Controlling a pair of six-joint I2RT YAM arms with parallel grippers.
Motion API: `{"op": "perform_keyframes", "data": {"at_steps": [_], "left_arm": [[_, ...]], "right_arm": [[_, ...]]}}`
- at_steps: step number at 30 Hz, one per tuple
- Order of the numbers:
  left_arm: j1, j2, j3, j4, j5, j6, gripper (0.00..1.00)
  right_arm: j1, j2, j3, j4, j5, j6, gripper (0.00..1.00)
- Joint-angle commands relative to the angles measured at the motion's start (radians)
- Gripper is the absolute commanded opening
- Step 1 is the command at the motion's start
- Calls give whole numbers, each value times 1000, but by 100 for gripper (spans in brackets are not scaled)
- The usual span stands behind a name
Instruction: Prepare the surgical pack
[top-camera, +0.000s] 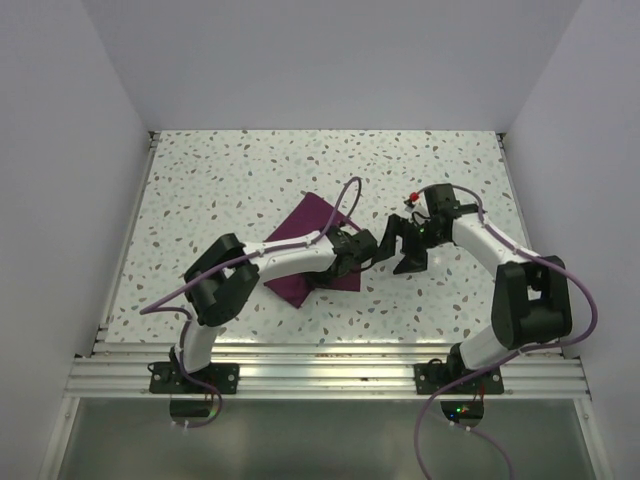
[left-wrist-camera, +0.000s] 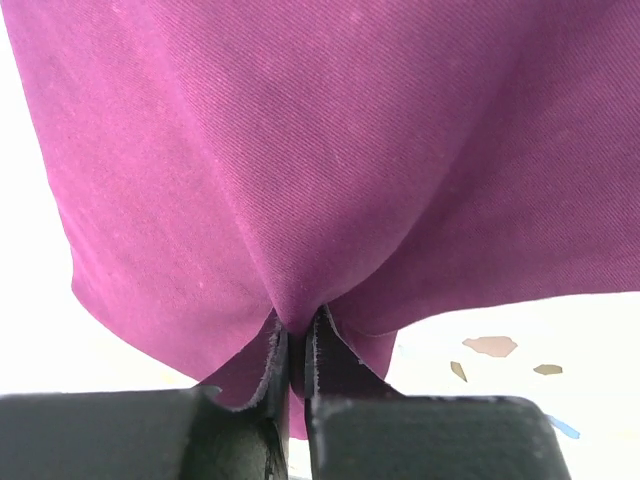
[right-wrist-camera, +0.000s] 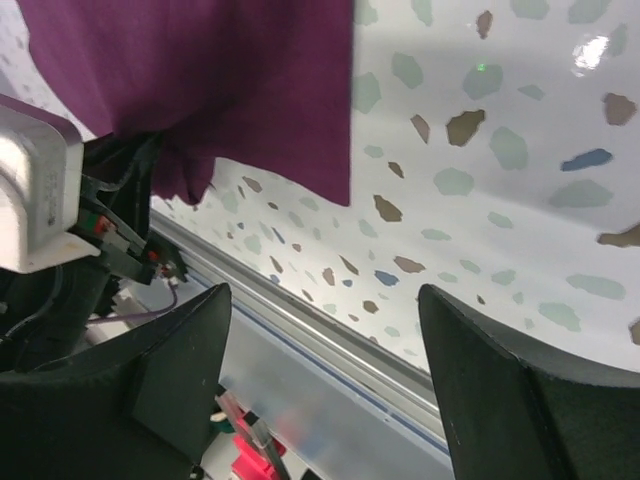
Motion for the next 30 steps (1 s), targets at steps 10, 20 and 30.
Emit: {"op": "perform_keyframes", "data": {"at_steps": [10, 20, 30], "left_arm": [[6, -48, 111, 11, 87, 65, 0], [35, -106, 147, 18, 185, 114, 0], [40, -120, 200, 44, 256, 168, 0]], "right_arm": [[116, 162, 2, 331, -185, 247, 45], [173, 280, -12, 613, -219, 468, 8], [274, 352, -76, 1022, -138, 716, 0]]}}
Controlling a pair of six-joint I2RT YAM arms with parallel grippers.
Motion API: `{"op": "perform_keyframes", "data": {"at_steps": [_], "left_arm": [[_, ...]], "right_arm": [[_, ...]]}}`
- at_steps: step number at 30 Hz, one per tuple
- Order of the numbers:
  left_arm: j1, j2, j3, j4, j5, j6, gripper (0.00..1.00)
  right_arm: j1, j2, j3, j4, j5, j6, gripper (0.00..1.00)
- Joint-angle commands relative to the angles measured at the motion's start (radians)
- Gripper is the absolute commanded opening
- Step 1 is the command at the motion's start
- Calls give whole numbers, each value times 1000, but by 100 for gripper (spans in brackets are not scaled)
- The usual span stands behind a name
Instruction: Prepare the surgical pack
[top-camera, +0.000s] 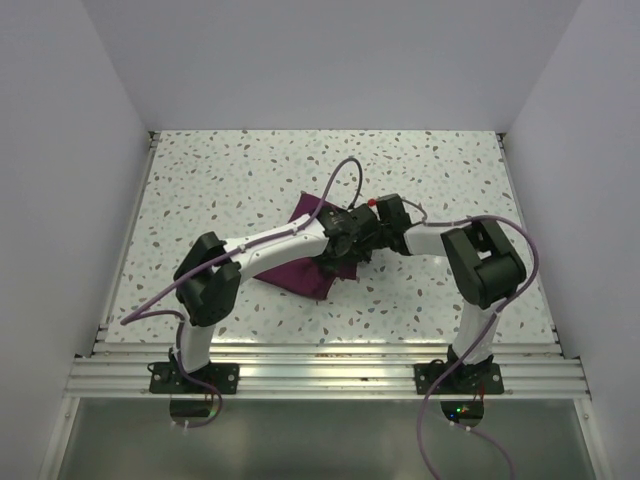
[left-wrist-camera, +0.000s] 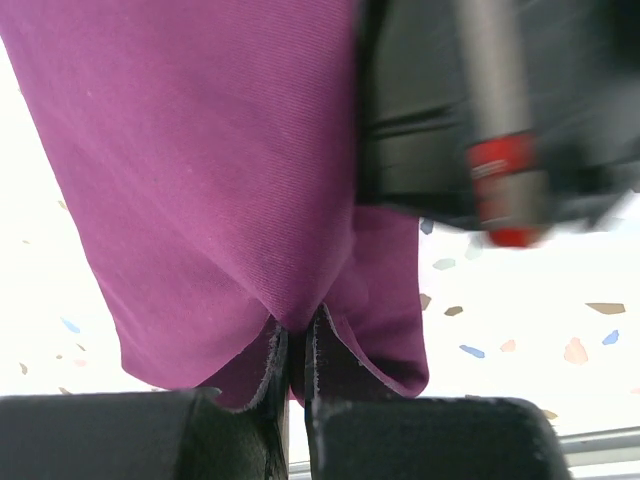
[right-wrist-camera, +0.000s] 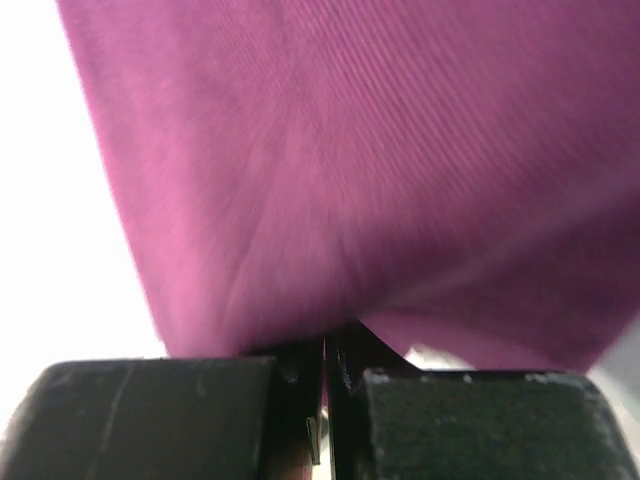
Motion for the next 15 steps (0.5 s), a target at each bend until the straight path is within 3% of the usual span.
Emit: {"op": "perform_keyframes", "data": {"at_steps": [1, 7, 15], "left_arm": [[-3, -65, 66, 56, 66, 44, 0], [-3, -68, 74, 73, 120, 58, 0], [-3, -92, 34, 99, 167, 49, 0]], "right_arm": [[46, 21, -22, 257, 66, 124, 0], [125, 29, -174, 774, 246, 292, 0], [146, 167, -140, 891, 288, 318, 0]]}}
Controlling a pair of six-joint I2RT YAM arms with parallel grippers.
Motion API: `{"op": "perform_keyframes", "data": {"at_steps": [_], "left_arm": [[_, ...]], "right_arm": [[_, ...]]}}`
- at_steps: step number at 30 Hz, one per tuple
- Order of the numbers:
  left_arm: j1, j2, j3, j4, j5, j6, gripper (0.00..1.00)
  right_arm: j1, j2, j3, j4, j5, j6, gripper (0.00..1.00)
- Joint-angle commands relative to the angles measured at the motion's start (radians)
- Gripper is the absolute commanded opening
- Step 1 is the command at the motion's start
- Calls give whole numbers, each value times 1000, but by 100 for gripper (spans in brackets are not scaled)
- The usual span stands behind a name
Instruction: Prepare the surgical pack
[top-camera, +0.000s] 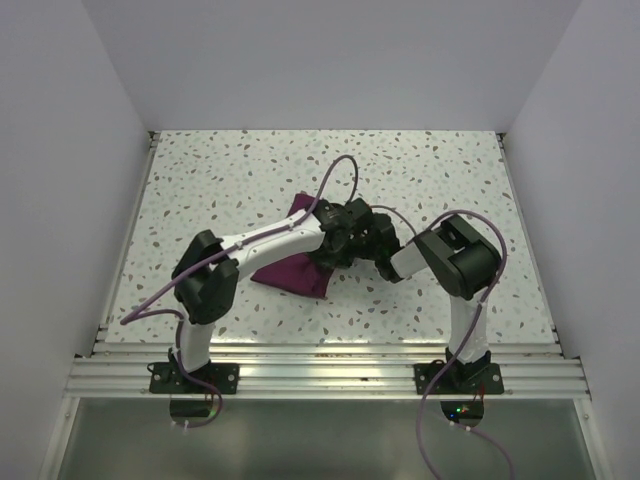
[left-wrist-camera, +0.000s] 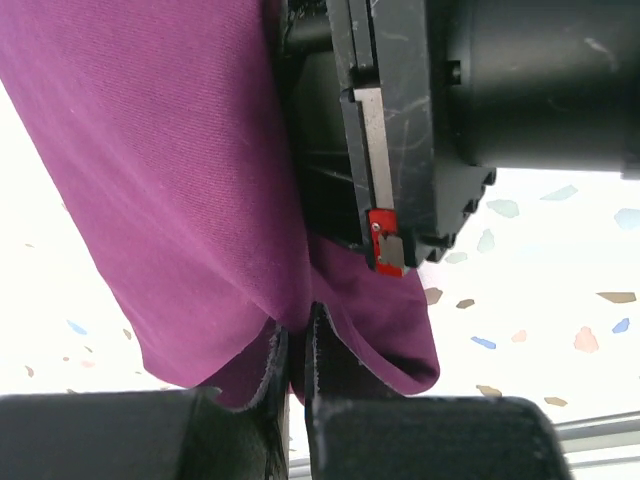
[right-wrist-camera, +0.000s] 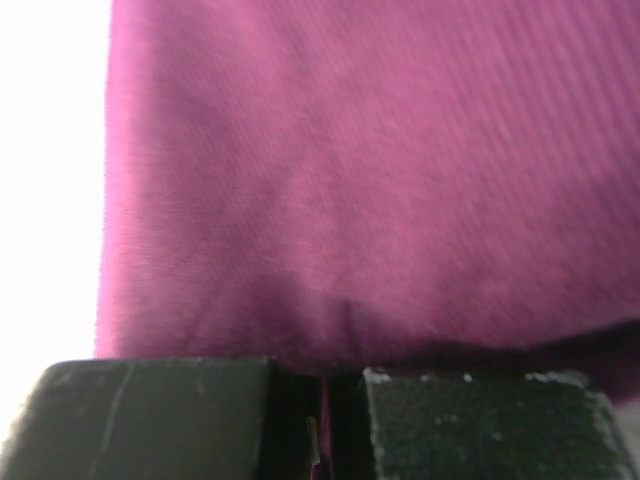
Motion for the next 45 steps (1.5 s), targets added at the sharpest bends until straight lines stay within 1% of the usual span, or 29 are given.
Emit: {"op": "perform_keyframes", "data": {"at_steps": [1, 3, 4, 5, 7, 8, 10, 11, 14, 16, 19, 20, 22, 23, 25, 27, 28, 31, 37, 41, 42, 45], "left_arm": [[-35, -93, 15, 113, 116, 9, 0], [-35, -106, -15, 116, 113, 6, 0], [-35, -111, -27, 116, 108, 4, 0], [-35, -120, -49, 119, 105, 0, 0], [-34, -131, -72, 130, 99, -3, 0], [-30, -140, -93, 135, 99, -5, 0], [-21, -143, -106, 142, 105, -6, 0], [-18, -145, -110, 147, 110, -6, 0], [5, -152, -139, 168, 139, -9, 0], [20, -157, -155, 184, 160, -9, 0], [25, -166, -176, 198, 180, -3, 0], [25, -169, -187, 204, 186, -2, 9], [25, -183, -193, 218, 200, 1, 20], [25, -186, -196, 222, 203, 1, 32], [26, -188, -184, 224, 203, 6, 47], [26, -182, -170, 221, 203, 12, 54], [26, -168, -161, 218, 202, 17, 60], [26, -124, -115, 202, 186, 27, 67], [26, -2, 26, 170, 122, 47, 70], [26, 64, 74, 146, 68, 58, 70], [26, 82, 78, 144, 35, 58, 70], [28, 99, 87, 136, -14, 58, 68]], "right_arm": [[18, 37, 52, 95, 84, 12, 0], [10, 13, 72, 18, 79, -54, 2], [1, 2, 80, -26, 79, -76, 6], [-5, -6, 100, -121, 79, -109, 7], [-27, -35, 120, -206, 54, -137, 10], [-31, -52, 146, -355, 54, -192, 11], [-48, -94, 201, -588, 67, -290, 12], [-54, -102, 259, -783, 70, -385, 12], [-94, -165, 263, -927, 45, -494, 13], [-129, -225, 231, -953, 34, -543, 15], [-163, -265, 209, -1030, 28, -591, 15], [-171, -291, 200, -1050, 30, -609, 14], [-189, -309, 177, -1056, 24, -616, 15], [-194, -323, 171, -1055, 16, -613, 15], [-199, -334, 160, -1048, 19, -608, 14], [-203, -340, 154, -1036, 11, -597, 15], [-203, -340, 149, -1027, 4, -581, 15], [-205, -325, 145, -983, -19, -551, 14], [-229, -311, 149, -952, -33, -524, 14], [-246, -305, 149, -952, -39, -524, 14], [-249, -306, 149, -947, -39, -521, 13], [-249, -296, 142, -904, -51, -499, 13]]}}
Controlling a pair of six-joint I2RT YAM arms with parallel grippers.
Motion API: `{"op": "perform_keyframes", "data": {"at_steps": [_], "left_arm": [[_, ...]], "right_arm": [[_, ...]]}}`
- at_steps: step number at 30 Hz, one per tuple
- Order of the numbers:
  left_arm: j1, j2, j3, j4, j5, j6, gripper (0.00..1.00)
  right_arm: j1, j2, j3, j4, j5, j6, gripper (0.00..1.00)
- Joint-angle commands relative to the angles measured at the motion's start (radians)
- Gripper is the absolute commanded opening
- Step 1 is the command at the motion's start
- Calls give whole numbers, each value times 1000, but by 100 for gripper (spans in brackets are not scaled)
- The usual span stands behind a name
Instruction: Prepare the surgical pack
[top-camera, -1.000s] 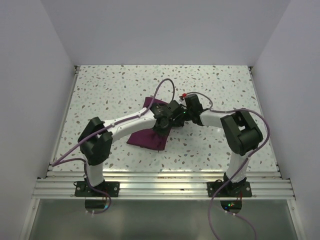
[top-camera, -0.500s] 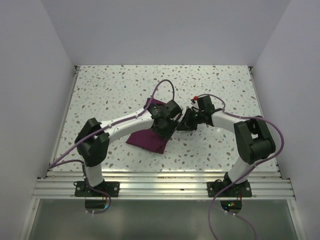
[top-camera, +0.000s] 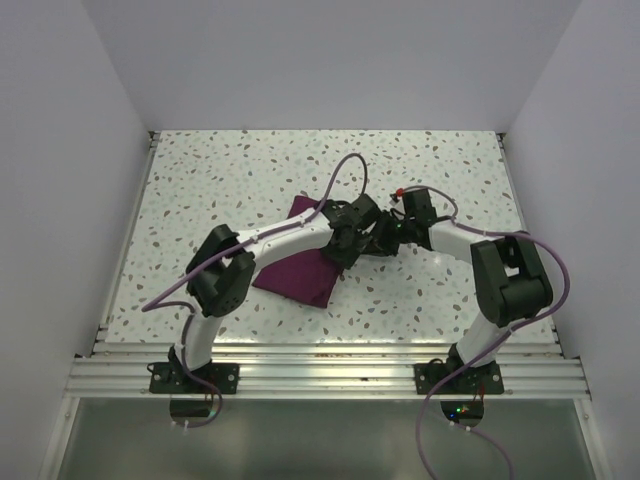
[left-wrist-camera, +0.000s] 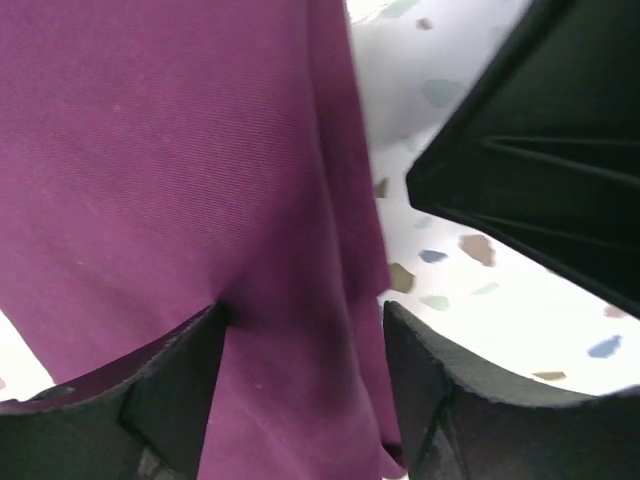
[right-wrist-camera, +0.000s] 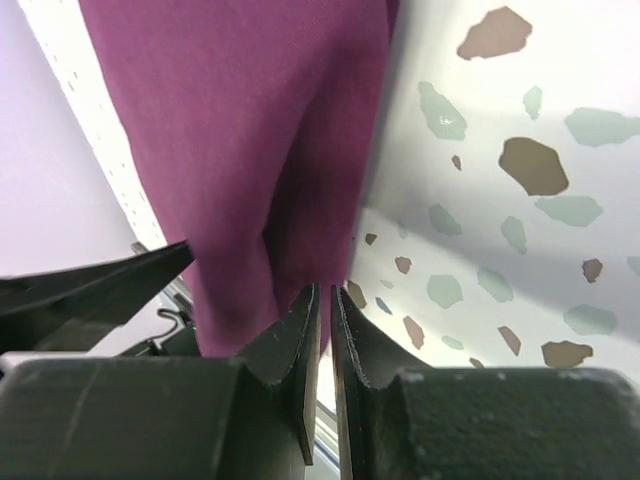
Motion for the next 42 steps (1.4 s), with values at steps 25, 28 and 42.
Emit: {"op": "perform_keyframes", "data": {"at_steps": [25, 28, 42], "left_arm": [[8, 8, 110, -63, -43, 59, 0], [8, -35, 97, -27, 8, 60, 0], [8, -61, 69, -10, 62, 57, 0]], "right_arm": [[60, 244, -7, 563, -87, 307, 0], [100, 256, -40, 780, -30, 377, 0], [131, 302, -33, 1086, 74, 523, 0]]}}
